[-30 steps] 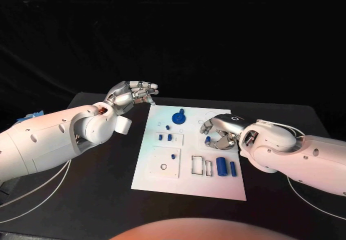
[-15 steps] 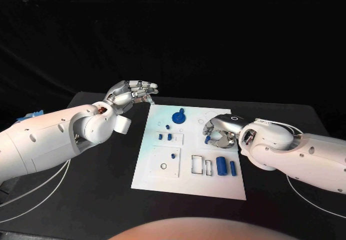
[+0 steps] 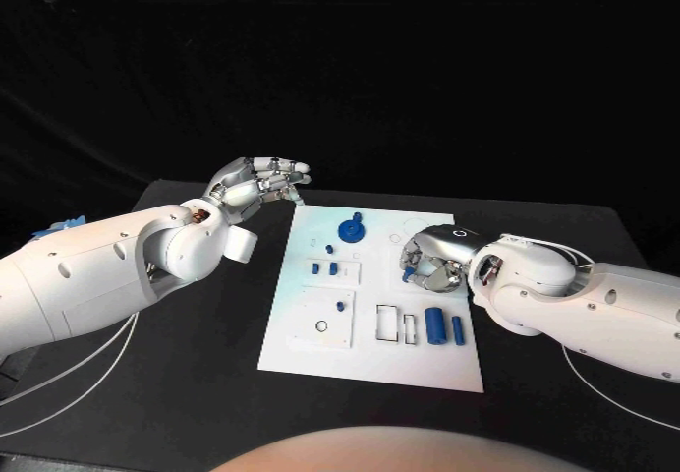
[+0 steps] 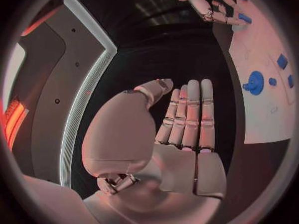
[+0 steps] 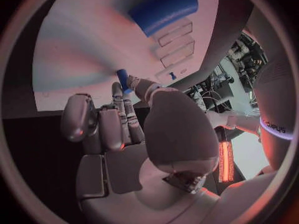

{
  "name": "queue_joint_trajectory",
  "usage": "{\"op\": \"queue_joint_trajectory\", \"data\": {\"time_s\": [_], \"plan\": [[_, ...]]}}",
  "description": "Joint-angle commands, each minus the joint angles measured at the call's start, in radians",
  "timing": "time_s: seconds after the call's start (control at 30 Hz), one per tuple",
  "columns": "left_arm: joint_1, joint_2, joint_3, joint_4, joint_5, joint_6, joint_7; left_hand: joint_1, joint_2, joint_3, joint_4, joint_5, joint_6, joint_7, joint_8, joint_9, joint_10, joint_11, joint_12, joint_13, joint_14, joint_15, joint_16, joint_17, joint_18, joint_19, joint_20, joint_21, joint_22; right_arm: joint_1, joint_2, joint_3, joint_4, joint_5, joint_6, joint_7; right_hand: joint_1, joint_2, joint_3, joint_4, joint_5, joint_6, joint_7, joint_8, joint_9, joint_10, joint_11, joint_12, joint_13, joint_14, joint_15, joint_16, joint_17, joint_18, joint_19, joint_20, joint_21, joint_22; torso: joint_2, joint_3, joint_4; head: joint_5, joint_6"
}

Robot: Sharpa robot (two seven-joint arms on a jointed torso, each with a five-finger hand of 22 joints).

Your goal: Assemble the parts on the task board

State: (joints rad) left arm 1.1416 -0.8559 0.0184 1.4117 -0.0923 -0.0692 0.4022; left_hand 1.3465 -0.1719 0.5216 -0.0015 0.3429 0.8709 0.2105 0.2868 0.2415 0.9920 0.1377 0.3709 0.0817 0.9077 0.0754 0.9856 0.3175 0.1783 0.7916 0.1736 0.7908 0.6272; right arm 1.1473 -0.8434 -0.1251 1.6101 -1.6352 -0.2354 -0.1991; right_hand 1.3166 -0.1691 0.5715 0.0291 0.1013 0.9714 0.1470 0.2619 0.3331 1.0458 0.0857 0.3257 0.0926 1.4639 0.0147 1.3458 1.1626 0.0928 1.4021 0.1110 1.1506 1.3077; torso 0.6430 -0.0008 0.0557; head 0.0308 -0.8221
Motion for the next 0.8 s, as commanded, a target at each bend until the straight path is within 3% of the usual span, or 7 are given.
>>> {"op": "queue_joint_trajectory", "data": {"time_s": [0.03, 0.43, 0.6, 0.8], "plan": [[0.000, 0.001, 0.001, 0.002, -0.001, 0.016, 0.005, 0.002, 0.005, -0.002, -0.006, 0.002, -0.004, 0.001, -0.006, -0.001, -0.001, 0.008, -0.005, -0.001, -0.002, 0.005, -0.004, -0.001, 0.000, -0.006, 0.003, 0.004, 0.001, -0.002, 0.004, 0.000, -0.003, -0.013, 0.001, -0.008, 0.000, 0.015, 0.010, 0.000, -0.007, 0.010, 0.000, 0.006, 0.002, 0.014, 0.000, 0.006, 0.002, 0.029, -0.010, 0.005, 0.003, -0.012, 0.010, -0.002, 0.009, 0.113, 0.000, 0.0000, 0.0001, -0.001, -0.001], [0.000, 0.000, 0.001, 0.000, -0.001, 0.015, 0.002, 0.002, 0.005, -0.002, -0.006, 0.002, -0.004, 0.001, -0.006, -0.001, -0.001, 0.008, -0.005, -0.001, -0.002, 0.005, -0.004, -0.001, 0.000, -0.006, 0.003, 0.004, 0.001, -0.007, 0.004, 0.000, -0.007, -0.027, -0.079, -0.031, 0.019, 0.042, 0.043, -0.016, -0.039, 0.037, -0.007, 0.023, 0.017, 0.042, -0.010, 0.006, 0.004, 0.031, -0.017, 0.015, 0.011, -0.018, 0.024, -0.010, 0.042, 0.131, -0.001, -0.0013, 0.0002, -0.002, -0.003], [0.000, 0.000, 0.001, -0.002, -0.001, 0.014, 0.001, 0.002, 0.005, -0.003, -0.006, 0.002, -0.004, 0.001, -0.006, -0.001, -0.001, 0.008, -0.005, -0.001, -0.002, 0.005, -0.004, -0.002, 0.000, -0.006, 0.003, 0.005, 0.002, -0.004, -0.010, 0.001, 0.024, -0.001, -0.125, -0.028, 0.019, 0.045, 0.047, -0.019, -0.039, 0.045, -0.008, 0.030, 0.023, 0.057, -0.013, 0.009, 0.008, 0.034, -0.020, 0.020, 0.017, -0.024, 0.037, -0.012, 0.076, 0.144, -0.001, 0.0001, 0.0000, 0.000, -0.001], [0.000, 0.003, 0.001, -0.006, -0.001, 0.013, 0.000, 0.003, 0.007, -0.002, -0.007, 0.003, -0.004, 0.001, -0.006, -0.001, -0.001, 0.008, -0.005, -0.001, -0.001, 0.005, -0.004, -0.002, 0.000, -0.007, 0.003, 0.005, 0.002, 0.013, -0.034, 0.009, 0.086, 0.037, -0.157, -0.024, 0.018, 0.044, 0.047, -0.020, -0.039, 0.048, -0.008, 0.033, 0.026, 0.062, -0.014, 0.010, 0.009, 0.034, -0.021, 0.022, 0.018, -0.026, 0.041, -0.013, 0.085, 0.148, -0.002, -0.0021, 0.0002, 0.002, -0.001]]}}
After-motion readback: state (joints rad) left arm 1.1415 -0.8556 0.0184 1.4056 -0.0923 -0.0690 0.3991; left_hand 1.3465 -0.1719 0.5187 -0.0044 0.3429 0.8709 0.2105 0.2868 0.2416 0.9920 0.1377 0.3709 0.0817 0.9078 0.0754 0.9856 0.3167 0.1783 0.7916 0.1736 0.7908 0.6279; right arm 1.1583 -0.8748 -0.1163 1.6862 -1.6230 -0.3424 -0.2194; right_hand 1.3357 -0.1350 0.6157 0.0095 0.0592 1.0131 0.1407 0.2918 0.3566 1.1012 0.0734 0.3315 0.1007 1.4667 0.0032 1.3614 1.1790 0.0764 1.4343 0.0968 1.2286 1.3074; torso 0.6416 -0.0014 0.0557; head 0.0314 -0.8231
